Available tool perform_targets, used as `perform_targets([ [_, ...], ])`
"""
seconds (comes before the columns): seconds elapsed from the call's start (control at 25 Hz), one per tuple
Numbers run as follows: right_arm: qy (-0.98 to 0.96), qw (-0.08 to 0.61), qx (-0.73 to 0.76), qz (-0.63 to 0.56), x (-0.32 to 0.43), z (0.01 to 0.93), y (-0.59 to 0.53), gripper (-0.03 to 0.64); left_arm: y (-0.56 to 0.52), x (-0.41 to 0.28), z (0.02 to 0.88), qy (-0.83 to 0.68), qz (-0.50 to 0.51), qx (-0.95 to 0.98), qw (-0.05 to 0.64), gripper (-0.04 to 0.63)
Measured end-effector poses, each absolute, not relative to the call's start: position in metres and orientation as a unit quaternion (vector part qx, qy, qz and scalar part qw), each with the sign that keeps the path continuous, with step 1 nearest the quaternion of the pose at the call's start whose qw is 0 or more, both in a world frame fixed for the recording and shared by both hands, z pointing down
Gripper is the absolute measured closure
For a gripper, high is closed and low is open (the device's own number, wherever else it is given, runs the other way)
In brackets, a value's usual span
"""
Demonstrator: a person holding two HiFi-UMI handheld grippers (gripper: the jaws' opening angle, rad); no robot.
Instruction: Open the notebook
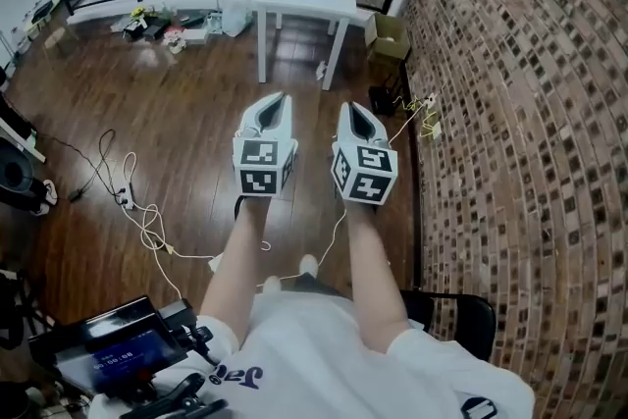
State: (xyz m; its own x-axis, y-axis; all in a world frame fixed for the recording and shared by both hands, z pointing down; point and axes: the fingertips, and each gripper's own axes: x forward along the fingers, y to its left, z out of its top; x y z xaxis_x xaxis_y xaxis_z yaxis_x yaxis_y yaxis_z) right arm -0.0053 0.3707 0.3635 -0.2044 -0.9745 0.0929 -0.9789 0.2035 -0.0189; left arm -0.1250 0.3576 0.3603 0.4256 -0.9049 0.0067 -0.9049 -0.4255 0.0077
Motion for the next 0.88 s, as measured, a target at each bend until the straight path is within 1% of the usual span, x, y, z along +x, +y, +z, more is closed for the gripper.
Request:
perform_targets([
  [0.12,-0.776,0.032,0.629,0.028,0.009,0.359,0.348,0.631,0.341,-0.115,0.352,-0.547,0.003,0.837,-0.005,0.577],
  [0.32,-0.787,0.031,0.615,-0.038,0.021,0.344,0.317,0.632,0.312,-0.099,0.349,-0.557,0.003,0.831,-0.013,0.577],
  [0.48,-0.800,0.027,0.598,-0.029,0.034,0.350,0.289,0.630,0.284,-0.075,0.352,-0.549,0.004,0.836,-0.002,0.577],
  [0.68,-0.807,-0.012,0.591,-0.009,0.054,0.344,0.264,0.632,0.263,-0.059,0.347,-0.557,0.000,0.831,-0.016,0.577],
  [0.88,-0.823,0.005,0.568,0.002,0.039,0.357,0.247,0.631,0.253,-0.064,0.370,-0.557,0.025,0.830,0.008,0.577],
])
